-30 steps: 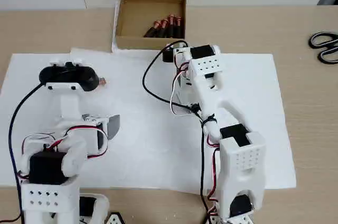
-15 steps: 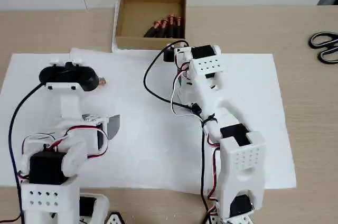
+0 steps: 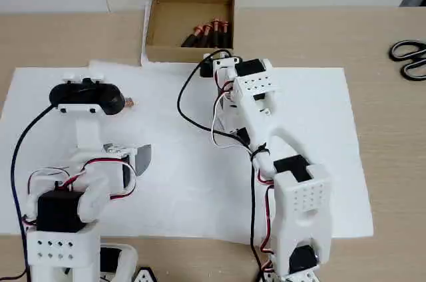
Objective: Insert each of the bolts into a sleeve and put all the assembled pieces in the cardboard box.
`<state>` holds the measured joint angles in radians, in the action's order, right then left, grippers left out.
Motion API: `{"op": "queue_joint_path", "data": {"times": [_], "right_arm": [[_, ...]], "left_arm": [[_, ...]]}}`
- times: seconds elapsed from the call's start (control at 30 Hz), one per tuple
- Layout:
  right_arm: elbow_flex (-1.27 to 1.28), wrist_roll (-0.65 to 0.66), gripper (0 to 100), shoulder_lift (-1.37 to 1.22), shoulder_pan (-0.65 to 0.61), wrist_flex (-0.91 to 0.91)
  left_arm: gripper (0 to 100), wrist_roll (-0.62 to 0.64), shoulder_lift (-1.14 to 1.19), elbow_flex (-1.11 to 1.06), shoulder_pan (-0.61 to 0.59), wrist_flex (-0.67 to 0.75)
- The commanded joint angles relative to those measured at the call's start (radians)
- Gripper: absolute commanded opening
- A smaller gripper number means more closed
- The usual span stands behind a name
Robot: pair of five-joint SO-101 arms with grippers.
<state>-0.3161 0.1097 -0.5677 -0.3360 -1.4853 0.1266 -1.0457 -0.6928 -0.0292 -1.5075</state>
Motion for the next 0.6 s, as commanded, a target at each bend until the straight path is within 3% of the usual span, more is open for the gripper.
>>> {"op": "queue_joint_path", "data": {"times": [0.0, 0.3, 0.43, 0.57], "right_arm": [[-0.005, 0.009, 10.7, -0.036, -0.008, 0.005], [-0.008, 0.008, 10.2, -0.081, -0.005, 0.005], [-0.032, 0.011, 0.0, -0.058, -0.004, -0.016], [-0.089, 0.011, 0.4, 0.030, 0.001, -0.111]], "left_arm": [[24, -0.008, -0.012, 0.007, -0.005, -0.003], [24, -0.008, -0.012, 0.005, -0.005, -0.002], [24, -0.008, -0.012, 0.013, -0.005, -0.005], [24, -0.011, -0.005, 0.085, -0.005, -0.064]]}}
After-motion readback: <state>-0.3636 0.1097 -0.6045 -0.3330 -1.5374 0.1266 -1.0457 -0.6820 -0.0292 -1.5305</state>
